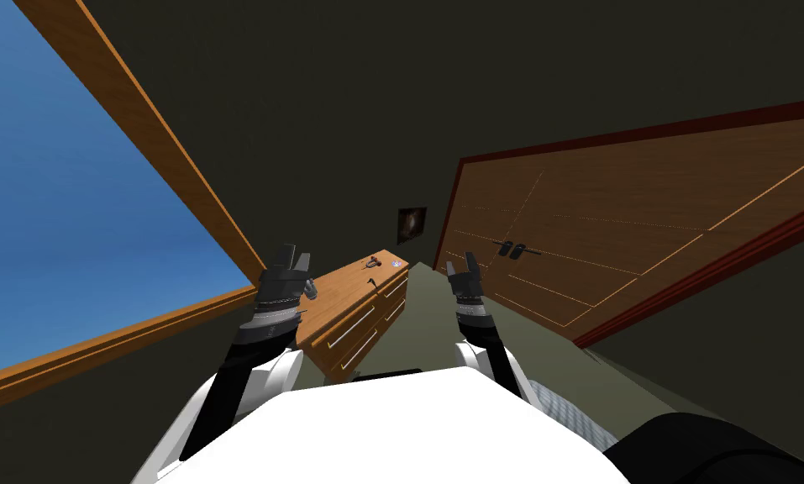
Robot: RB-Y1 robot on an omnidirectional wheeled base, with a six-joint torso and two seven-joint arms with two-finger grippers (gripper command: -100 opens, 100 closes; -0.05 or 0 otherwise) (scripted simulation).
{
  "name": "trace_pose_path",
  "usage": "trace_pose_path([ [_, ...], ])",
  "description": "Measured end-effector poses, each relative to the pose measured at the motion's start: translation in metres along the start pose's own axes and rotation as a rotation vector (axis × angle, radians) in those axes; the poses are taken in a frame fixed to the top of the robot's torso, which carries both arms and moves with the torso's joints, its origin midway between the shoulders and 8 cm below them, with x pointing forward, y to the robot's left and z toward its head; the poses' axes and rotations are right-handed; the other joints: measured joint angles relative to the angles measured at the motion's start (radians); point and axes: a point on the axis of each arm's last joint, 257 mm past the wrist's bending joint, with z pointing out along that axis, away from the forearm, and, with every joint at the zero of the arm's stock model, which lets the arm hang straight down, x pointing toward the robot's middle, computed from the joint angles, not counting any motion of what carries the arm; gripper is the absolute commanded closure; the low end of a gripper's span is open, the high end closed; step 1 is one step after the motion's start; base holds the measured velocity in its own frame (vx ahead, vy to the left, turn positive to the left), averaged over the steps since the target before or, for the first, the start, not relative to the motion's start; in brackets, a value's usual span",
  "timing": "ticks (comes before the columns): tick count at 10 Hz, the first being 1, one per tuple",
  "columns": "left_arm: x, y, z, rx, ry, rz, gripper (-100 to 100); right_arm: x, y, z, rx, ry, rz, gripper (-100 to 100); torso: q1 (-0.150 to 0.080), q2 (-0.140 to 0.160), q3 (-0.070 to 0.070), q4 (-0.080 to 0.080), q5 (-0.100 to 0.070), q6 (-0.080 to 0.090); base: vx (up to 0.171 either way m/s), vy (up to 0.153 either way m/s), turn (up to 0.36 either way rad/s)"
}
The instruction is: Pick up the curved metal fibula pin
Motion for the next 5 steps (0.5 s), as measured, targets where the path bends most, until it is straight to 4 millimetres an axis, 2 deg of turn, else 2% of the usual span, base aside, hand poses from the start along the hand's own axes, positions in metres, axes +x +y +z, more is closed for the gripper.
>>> trace_pose_path([
  [2, 0.0, 0.012, 0.002, -0.023, 0.028, -0.001, -100, 0.0, 0.0, 0.0, 0.0, 0.0, 0.0, 0, -0.003, 0.001, 0.0, 0.0, -0.001, 0.0, -0.023, -0.066, 0.033],
  [5, 0.002, 0.044, 0.002, -0.098, 0.063, -0.009, -100, 0.0, 0.0, 0.0, 0.0, 0.0, 0.0, 0, -0.004, 0.0, 0.0, 0.0, -0.001, 0.0, -0.007, -0.068, 0.006],
])
